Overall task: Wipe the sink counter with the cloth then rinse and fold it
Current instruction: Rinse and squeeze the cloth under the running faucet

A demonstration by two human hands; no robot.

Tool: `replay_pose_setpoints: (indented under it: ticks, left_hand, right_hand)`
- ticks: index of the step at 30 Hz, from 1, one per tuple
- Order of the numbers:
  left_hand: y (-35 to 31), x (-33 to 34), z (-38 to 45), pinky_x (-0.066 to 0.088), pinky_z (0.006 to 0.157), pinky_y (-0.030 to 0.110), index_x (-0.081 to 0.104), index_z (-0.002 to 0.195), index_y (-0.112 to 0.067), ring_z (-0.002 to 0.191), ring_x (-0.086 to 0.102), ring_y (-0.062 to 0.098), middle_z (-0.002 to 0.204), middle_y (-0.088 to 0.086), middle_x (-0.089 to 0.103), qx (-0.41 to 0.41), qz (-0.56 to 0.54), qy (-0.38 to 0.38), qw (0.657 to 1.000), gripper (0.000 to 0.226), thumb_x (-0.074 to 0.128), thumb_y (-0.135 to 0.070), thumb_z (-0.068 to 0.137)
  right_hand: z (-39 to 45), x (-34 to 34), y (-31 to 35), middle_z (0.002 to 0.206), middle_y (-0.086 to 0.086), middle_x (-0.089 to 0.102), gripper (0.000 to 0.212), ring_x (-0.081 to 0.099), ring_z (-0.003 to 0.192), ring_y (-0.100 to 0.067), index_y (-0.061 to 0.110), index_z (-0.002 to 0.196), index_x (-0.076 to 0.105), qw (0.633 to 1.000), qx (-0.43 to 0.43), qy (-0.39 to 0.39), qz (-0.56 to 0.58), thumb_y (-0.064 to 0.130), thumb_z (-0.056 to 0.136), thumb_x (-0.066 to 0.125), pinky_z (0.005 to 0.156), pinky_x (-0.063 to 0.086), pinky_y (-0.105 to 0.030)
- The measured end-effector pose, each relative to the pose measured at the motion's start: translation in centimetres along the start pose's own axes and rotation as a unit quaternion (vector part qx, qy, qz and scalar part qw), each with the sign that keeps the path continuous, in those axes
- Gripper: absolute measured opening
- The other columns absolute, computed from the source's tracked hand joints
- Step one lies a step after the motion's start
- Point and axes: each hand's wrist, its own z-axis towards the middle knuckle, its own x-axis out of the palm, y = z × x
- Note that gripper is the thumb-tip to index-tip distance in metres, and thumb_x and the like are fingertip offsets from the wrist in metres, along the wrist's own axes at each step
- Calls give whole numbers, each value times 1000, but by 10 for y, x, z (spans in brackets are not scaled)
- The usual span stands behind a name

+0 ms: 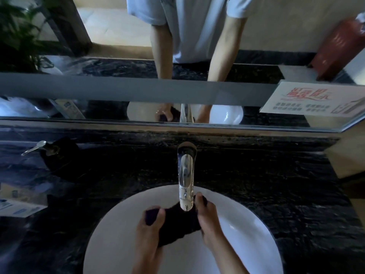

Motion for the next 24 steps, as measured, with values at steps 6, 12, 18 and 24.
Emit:
replay_pose_setpoints:
  ticks: [6, 12, 18, 24]
  left_hand:
    - [-12, -22, 5, 61, 65, 44, 73, 104, -1, 81, 75, 41, 91, 24, 76, 33, 56, 3, 998, 15, 68, -6, 90]
    - [0, 18, 7, 59, 62, 47, 69, 103, -1, 81, 72, 42, 95, 25, 75, -26, 42, 42, 998, 23, 58, -20, 100]
    - [10, 57, 4, 60, 64, 44, 69, 104, -4, 80, 74, 38, 93, 20, 77, -64, 87, 130, 986, 21, 50, -10, 101]
    - [3, 46, 4, 59, 83, 57, 72, 105, -7, 93, 73, 41, 101, 21, 76, -46, 107, 150, 982, 18, 56, -11, 98]
  right_hand:
    - [-21, -20, 8, 111, -28, 69, 67, 67, 108, -42, 7, 107, 68, 995, 31, 93, 31, 68, 82, 63, 95, 51, -61]
    - [-38, -68, 18, 113, -25, 74, 29, 72, 104, -41, -1, 119, 68, 979, 34, 126, 155, 3, 90, 66, 83, 60, -49]
    - [-52, -104, 20, 117, -24, 72, 27, 70, 110, -39, -1, 122, 65, 973, 25, 62, 222, 8, 99, 53, 88, 57, -45]
    - [-44, -90, 4, 113, -10, 77, 26, 74, 102, -27, 14, 123, 65, 986, 21, -20, 166, 25, 103, 54, 86, 59, -46]
